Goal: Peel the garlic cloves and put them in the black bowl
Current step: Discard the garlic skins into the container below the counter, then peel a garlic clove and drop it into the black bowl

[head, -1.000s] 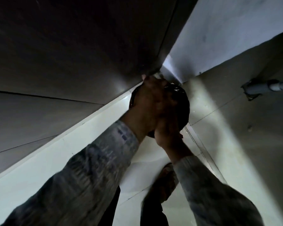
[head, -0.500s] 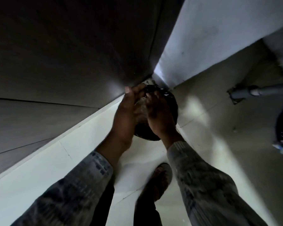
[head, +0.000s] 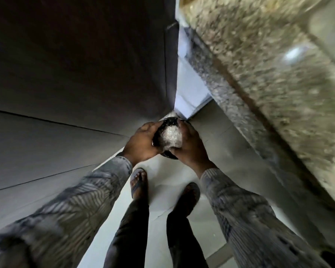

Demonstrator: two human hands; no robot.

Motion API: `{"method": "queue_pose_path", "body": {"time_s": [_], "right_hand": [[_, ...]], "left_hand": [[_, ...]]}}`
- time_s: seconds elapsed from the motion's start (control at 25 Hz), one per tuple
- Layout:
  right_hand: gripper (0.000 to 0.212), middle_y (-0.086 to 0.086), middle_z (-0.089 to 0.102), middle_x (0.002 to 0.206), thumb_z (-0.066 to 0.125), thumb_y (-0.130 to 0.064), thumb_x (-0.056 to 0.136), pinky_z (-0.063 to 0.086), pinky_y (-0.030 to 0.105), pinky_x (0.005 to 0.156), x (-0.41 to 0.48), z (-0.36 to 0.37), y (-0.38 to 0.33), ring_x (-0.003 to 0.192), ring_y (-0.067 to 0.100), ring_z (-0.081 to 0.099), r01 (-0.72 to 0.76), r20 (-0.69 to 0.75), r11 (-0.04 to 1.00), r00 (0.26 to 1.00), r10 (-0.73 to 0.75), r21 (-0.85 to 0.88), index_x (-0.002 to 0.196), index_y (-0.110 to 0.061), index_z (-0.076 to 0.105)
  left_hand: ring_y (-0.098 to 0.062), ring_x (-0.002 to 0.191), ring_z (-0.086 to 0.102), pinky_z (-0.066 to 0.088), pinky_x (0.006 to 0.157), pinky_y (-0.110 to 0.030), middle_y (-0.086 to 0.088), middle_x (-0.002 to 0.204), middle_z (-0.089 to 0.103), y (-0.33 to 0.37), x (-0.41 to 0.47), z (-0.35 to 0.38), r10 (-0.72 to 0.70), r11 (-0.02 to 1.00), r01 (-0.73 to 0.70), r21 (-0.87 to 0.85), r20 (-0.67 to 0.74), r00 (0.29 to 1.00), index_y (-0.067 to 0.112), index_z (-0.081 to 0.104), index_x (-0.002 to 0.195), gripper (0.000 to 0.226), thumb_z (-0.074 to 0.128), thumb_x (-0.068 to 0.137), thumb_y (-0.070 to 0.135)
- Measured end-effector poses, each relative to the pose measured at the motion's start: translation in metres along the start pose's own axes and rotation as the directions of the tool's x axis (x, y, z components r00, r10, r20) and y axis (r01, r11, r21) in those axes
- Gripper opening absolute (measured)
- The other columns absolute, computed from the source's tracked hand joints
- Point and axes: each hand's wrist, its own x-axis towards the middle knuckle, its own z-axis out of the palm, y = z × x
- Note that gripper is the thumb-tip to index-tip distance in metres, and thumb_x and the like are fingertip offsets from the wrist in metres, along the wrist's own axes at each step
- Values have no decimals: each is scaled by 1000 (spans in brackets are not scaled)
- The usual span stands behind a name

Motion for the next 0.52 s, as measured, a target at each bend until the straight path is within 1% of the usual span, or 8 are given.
{"method": "queue_pose_path", "body": {"time_s": [0.16,0.24,0.32,0.4,0.52], "right_hand": [[103,14,43,155,83,-32,69,40,45,115,-61,-69,-51,141,32,41,-11,16,1000,1000,11,-16,158,-16,33],[102,12,43,155,79,-42,70,41,46,114,-96,-110,-82,141,31,41,-13,14,1000,1000,13,-25,158,-20,32],[101,7,45,155,74,-52,70,40,43,115,-131,-141,-113,142,27,41,-26,-23,1000,999,26,-10,158,-24,34],[99,5,45,157,80,-46,75,38,43,117,-165,-169,-140,144,27,41,-60,-83,998,995,60,3,160,-24,32],[100,5,39,162,84,-37,80,37,46,118,-219,-206,-182,148,27,37,-100,-213,995,972,101,13,161,-26,28]], "left_hand": [[-25,140,41,35,112,-27,-3,151,43,55,-61,-57,6,999,-7,36,29,1000,34,31,156,101,80,69,48],[-27,139,43,38,112,-31,-2,153,42,88,-95,-92,69,995,-71,76,25,997,36,28,157,104,81,68,50],[-27,139,44,37,113,-31,-2,154,40,111,-125,-120,144,983,-146,110,29,989,35,27,157,108,82,66,52],[-28,140,42,33,114,-28,-4,156,39,134,-151,-148,223,961,-230,155,57,973,32,28,159,110,86,67,48],[-31,146,32,31,119,-34,-7,162,31,169,-189,-188,333,914,-341,221,71,940,32,25,160,112,87,67,47]]}}
